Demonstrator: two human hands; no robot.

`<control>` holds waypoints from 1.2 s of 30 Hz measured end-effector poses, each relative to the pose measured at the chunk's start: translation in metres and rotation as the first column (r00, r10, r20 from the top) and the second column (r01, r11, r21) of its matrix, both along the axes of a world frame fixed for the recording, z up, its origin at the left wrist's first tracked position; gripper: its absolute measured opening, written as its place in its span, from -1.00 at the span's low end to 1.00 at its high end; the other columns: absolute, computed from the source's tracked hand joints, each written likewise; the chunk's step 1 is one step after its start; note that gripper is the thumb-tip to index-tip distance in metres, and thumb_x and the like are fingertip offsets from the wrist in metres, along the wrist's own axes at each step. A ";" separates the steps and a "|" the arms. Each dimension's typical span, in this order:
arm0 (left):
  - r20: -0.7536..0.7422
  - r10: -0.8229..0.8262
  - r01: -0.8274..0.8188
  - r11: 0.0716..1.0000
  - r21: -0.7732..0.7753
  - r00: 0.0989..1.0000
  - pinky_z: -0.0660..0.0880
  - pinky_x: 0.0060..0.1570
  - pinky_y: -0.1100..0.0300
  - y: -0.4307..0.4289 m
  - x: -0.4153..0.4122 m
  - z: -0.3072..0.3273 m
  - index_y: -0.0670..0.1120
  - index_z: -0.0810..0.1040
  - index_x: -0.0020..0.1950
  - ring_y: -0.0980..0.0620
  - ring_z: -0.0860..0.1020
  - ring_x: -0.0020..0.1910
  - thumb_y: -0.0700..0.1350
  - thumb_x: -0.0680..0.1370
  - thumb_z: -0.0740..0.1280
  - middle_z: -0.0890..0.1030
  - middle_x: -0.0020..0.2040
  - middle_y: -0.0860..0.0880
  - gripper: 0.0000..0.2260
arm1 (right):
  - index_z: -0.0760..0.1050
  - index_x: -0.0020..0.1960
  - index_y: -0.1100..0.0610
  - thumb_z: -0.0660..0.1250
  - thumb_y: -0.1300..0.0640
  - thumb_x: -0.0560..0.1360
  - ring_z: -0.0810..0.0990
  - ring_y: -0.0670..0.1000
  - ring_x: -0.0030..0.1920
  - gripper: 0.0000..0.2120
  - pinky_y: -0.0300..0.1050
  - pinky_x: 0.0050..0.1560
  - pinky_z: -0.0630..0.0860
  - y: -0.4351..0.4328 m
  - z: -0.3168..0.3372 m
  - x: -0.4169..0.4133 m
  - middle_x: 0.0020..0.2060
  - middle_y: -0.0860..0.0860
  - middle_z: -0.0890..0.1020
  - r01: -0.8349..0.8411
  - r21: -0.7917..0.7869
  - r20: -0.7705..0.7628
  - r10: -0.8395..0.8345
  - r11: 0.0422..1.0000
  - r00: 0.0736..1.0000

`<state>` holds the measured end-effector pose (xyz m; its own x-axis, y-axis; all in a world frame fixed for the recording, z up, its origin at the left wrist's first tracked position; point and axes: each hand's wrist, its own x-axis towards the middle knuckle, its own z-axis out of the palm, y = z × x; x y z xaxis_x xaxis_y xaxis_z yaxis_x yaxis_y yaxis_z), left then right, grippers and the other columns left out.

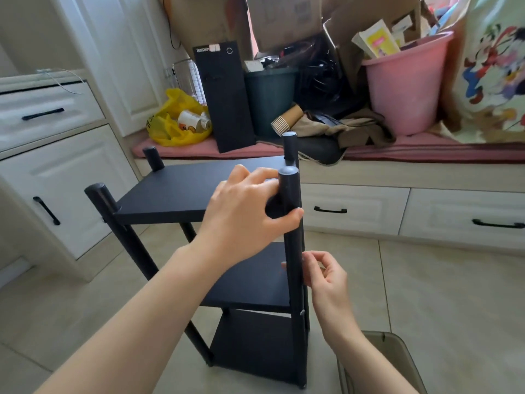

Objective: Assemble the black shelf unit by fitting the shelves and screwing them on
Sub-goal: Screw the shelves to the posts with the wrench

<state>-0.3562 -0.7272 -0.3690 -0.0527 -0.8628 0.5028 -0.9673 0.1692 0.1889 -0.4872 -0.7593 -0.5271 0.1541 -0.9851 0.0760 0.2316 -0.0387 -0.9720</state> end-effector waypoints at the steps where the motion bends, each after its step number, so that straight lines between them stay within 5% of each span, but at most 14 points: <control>1: -0.016 -0.009 0.009 1.000 0.018 1.000 0.33 0.02 0.06 -0.002 0.000 0.001 0.06 0.65 -0.03 0.08 0.30 0.10 0.26 0.53 0.32 0.54 0.23 0.23 -0.70 | 0.52 0.02 0.15 0.17 0.07 0.68 0.71 0.00 -0.09 -0.79 -0.07 -0.05 0.61 0.000 0.003 0.004 -0.19 0.06 0.74 -0.035 -0.001 -0.021 0.035 0.999 0.999; 6: -0.085 -0.065 0.070 0.996 0.049 0.994 0.36 0.24 0.00 -0.007 0.003 0.003 0.14 0.61 -0.04 0.13 0.39 0.21 0.22 0.54 0.33 0.55 0.14 0.30 -0.81 | 0.40 -0.02 0.28 0.06 0.11 0.70 0.50 0.03 -0.47 -0.72 -0.07 -0.31 0.46 -0.013 0.010 0.019 -0.49 0.13 0.56 -0.060 0.102 0.013 0.059 0.993 0.998; 10: -0.113 -0.011 0.034 0.979 0.202 0.993 0.10 0.52 -0.15 -0.015 0.008 0.010 0.23 0.53 0.16 0.08 0.23 0.56 0.25 0.58 0.26 0.52 0.36 0.25 -0.78 | 0.36 -0.04 0.25 0.00 0.16 0.70 0.35 0.02 -0.58 -0.75 -0.15 -0.52 0.36 -0.025 0.015 0.031 -0.57 0.11 0.44 0.007 0.090 0.045 -0.011 0.996 0.999; 14: -0.187 0.019 0.013 0.986 0.168 0.982 0.33 0.37 -0.21 -0.024 0.017 0.022 0.20 0.57 0.09 -0.01 0.44 0.38 0.21 0.57 0.30 0.53 -0.04 0.27 -0.83 | 0.35 -0.02 0.25 -0.01 0.15 0.70 0.32 0.00 -0.60 -0.75 -0.17 -0.58 0.28 -0.042 0.026 0.046 -0.60 0.05 0.41 0.035 0.072 0.073 -0.040 0.997 0.997; 17: -0.233 0.099 -0.062 0.985 0.160 0.967 0.45 0.20 -0.10 -0.034 0.029 0.034 0.19 0.60 0.05 0.02 0.54 0.07 0.21 0.56 0.33 0.60 -0.04 0.16 -0.84 | 0.34 -0.05 0.22 0.00 0.13 0.70 0.32 -0.02 -0.61 -0.75 -0.15 -0.59 0.26 -0.058 0.039 0.063 -0.59 0.03 0.40 0.050 0.056 0.088 -0.055 0.997 0.995; 22: -0.437 0.096 -0.022 0.985 0.170 0.894 0.55 0.17 -0.07 -0.049 0.067 0.054 0.12 0.66 0.06 0.02 0.61 0.09 0.14 0.55 0.40 0.67 0.03 0.08 -0.83 | 0.33 -0.08 0.16 0.02 0.08 0.71 0.40 -0.02 -0.59 -0.75 -0.22 -0.62 0.29 -0.074 0.068 0.087 -0.44 0.14 0.42 0.087 -0.012 0.061 -0.086 0.996 0.994; 24: -0.509 0.056 0.004 0.993 0.117 0.859 0.56 0.13 0.06 -0.048 0.083 0.056 0.09 0.67 0.07 0.12 0.61 0.07 0.10 0.56 0.41 0.68 0.01 0.10 -0.84 | 0.35 -0.07 0.10 0.04 0.06 0.70 0.45 0.02 -0.48 -0.77 -0.24 -0.60 0.35 -0.075 0.078 0.095 -0.32 0.18 0.45 0.083 -0.033 0.053 -0.081 0.996 0.995; 28: -0.621 0.003 0.005 1.000 0.011 0.784 0.45 -0.26 0.49 -0.040 0.110 0.050 0.08 0.64 -0.08 0.36 0.60 -0.17 0.03 0.56 0.43 0.67 -0.24 0.22 -0.93 | 0.37 -0.05 0.03 0.07 0.02 0.69 0.52 0.09 -0.27 -0.80 -0.23 -0.52 0.43 -0.075 0.093 0.109 -0.16 0.15 0.49 0.086 -0.116 -0.002 -0.087 0.990 0.996; 34: -0.731 0.020 -0.101 0.993 -0.067 0.682 0.59 -0.02 0.18 -0.013 0.136 0.022 0.08 0.62 -0.06 0.08 0.66 -0.05 0.03 0.57 0.42 0.72 -0.05 -0.05 -0.95 | 0.36 -0.03 0.01 0.08 0.01 0.69 0.56 0.02 -0.27 -0.83 -0.19 -0.45 0.50 -0.073 0.093 0.121 -0.15 0.09 0.51 0.030 -0.248 -0.140 -0.066 0.968 0.988; 36: -0.759 0.039 -0.142 0.987 -0.071 0.650 0.56 -0.01 0.22 -0.003 0.142 0.009 0.13 0.62 -0.09 0.07 0.65 -0.03 0.03 0.57 0.42 0.71 -0.04 -0.08 -0.95 | 0.37 -0.03 -0.01 0.09 -0.01 0.69 0.57 0.02 -0.30 -0.83 -0.21 -0.46 0.50 -0.070 0.088 0.124 -0.20 0.05 0.52 0.008 -0.285 -0.195 -0.066 0.958 0.979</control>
